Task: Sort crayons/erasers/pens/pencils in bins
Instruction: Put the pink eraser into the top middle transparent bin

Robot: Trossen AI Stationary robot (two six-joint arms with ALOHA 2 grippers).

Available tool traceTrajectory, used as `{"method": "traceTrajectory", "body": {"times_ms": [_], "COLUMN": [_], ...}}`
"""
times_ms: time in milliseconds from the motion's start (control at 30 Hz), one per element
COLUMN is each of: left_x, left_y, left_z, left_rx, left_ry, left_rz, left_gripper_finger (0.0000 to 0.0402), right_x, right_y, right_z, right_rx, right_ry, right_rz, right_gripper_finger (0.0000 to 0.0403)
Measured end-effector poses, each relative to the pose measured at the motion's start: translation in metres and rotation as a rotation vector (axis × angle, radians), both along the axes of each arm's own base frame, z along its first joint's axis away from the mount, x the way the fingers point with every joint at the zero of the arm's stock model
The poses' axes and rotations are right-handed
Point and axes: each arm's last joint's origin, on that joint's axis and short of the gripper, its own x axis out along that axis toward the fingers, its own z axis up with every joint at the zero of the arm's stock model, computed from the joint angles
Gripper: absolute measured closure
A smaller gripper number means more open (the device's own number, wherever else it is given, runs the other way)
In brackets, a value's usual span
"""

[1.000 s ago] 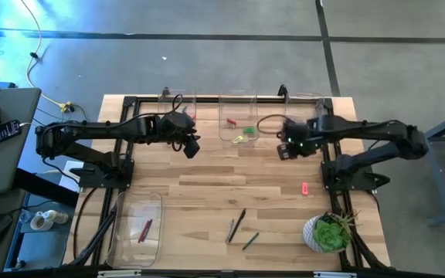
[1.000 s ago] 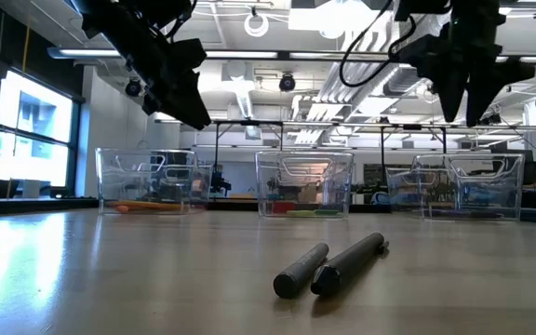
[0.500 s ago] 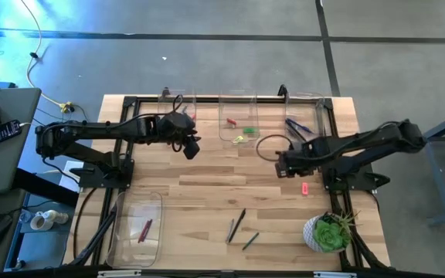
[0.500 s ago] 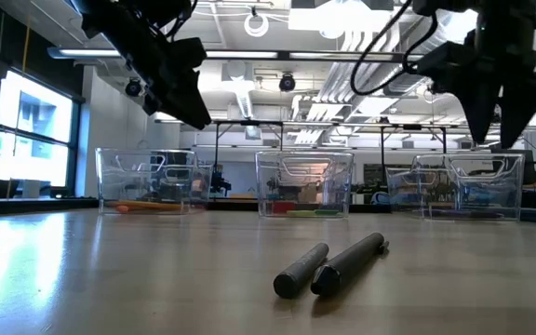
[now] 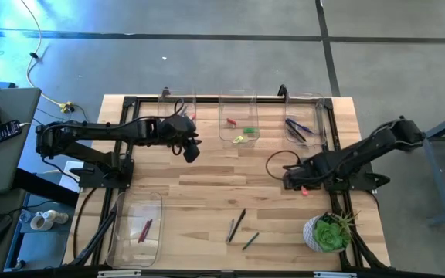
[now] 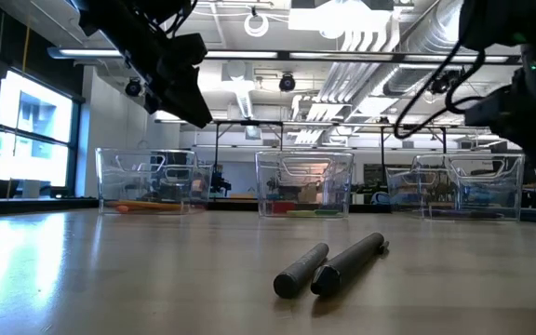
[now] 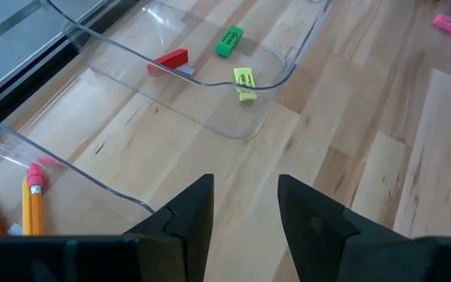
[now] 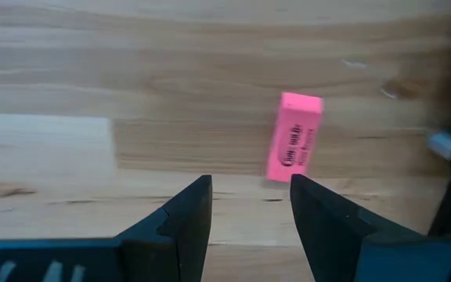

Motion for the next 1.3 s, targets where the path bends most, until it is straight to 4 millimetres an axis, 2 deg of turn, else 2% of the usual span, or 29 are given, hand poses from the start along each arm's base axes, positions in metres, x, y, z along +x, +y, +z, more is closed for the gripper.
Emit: {"method": "traceTrajectory", "body": {"times_ms": [200, 933, 1033, 1300], "left_x": [0.001, 0.003, 0.002, -0.003], "left_y": [-0.001, 0.000, 0.000, 0.006], "left_z": [0.000, 0.003, 0.002, -0.001], "left_rx": [-0.002, 0.010, 0.012, -0.032], "left_ry": [-0.003, -0.039, -0.029, -0.003], "left_rz": [-0.002, 0.004, 0.011, 0.067], "left_gripper_finger": [0.0271, 0.0271, 0.0271, 0.0271], "right_x": [-0.006, -0.026, -0.026, -0.025], "right_y": [0.005, -0.001, -0.001, -0.001], "right_z": [-0.010, -0.048, -0.048, -0.048], "right_rx": [0.001, 0.006, 0.007, 0.002], "right_ry": [0.010, 0.051, 0.052, 0.034], "right_rz": [0.011, -0.090, -0.099, -0.100], "right_gripper_finger": [0.0238, 0.0240, 0.0259, 0.0347]}}
